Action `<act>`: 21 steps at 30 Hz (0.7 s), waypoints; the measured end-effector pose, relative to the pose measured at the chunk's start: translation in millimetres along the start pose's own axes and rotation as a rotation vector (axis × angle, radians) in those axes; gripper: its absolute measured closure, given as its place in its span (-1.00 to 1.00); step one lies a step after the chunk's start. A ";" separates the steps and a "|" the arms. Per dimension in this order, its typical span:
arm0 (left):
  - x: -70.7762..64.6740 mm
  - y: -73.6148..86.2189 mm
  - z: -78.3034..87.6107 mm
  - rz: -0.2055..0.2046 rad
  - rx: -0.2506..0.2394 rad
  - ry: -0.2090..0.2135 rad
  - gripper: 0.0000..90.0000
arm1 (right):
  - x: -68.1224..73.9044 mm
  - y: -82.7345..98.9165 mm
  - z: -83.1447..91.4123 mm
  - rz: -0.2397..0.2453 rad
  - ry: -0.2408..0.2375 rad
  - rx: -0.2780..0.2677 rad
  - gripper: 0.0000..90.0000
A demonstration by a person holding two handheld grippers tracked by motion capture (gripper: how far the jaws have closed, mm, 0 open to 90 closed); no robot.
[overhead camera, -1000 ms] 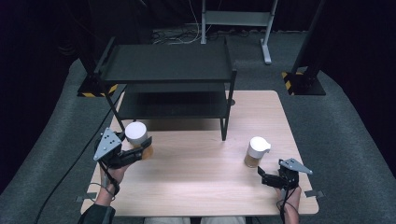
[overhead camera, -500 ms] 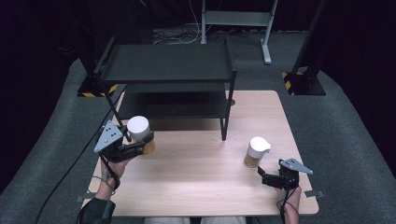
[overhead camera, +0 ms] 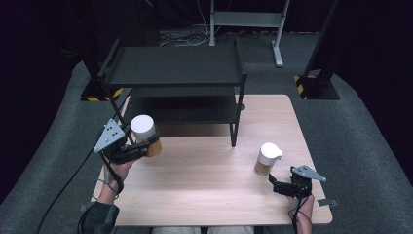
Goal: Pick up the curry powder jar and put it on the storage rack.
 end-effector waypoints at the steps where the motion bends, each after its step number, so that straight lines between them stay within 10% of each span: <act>1: 0.5 -1.3 -0.4 -0.002 0.004 0.002 -0.22 | 0.0 0.0 0.0 0.000 0.000 0.000 -0.99; 21: 11.1 -25.4 -9.0 0.002 -0.007 0.029 -0.21 | -1.2 0.2 0.2 -0.005 -0.006 -0.002 -0.99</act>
Point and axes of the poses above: each handheld gripper's, and its own axes: z roughly backward along the jaws, y roughly out of its underside, x roughly to its left, the point moved 6 cm from there along -z, roughly forward along the jaws, and after that the axes turned 11 degrees about -x, right-handed, at the moved point
